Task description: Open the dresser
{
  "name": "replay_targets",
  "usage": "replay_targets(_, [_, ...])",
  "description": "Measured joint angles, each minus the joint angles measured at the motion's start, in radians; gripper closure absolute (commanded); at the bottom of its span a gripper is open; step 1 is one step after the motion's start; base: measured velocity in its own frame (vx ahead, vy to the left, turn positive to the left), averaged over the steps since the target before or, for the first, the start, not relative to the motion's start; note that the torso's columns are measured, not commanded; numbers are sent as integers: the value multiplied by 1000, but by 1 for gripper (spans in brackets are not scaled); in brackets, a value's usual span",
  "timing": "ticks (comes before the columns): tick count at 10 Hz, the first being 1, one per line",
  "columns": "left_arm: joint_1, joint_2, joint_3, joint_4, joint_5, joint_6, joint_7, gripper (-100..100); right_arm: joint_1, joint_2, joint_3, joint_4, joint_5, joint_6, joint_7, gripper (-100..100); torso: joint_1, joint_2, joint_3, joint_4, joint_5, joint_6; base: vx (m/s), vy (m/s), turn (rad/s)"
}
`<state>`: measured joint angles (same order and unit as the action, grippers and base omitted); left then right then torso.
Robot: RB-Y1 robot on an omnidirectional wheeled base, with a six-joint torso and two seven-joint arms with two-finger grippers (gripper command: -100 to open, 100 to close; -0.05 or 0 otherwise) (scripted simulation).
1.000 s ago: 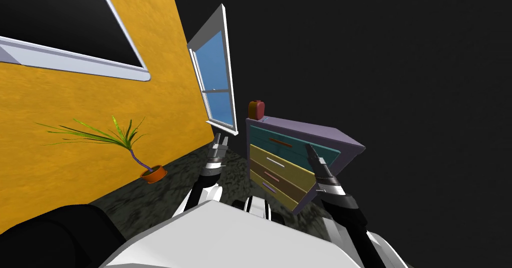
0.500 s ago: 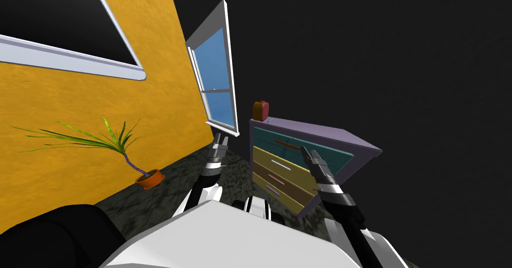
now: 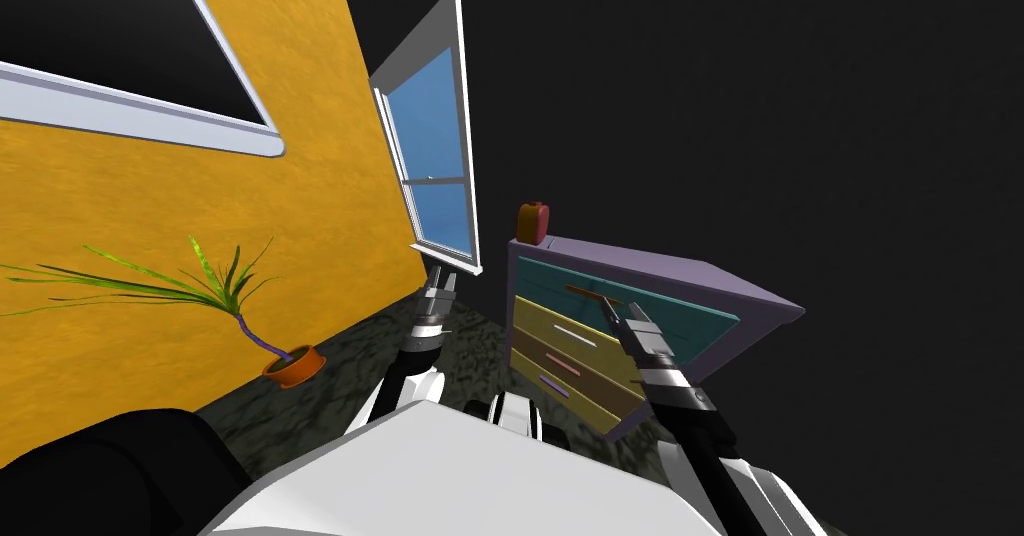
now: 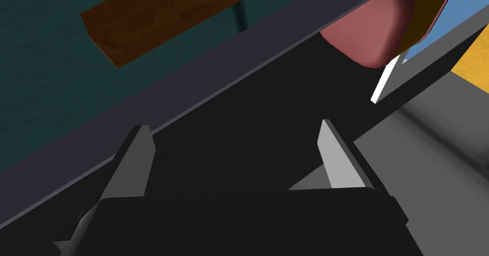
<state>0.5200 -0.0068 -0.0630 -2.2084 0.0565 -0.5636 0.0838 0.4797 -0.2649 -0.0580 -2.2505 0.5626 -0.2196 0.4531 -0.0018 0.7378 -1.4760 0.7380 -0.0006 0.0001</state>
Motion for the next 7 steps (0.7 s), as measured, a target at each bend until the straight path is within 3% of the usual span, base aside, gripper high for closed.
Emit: replay_targets(7, [0,0,0,0,0,0,0,0,-11,-36,-50,71,197,67,174,-100,3,0,0,0,1,0,25,122,-36])
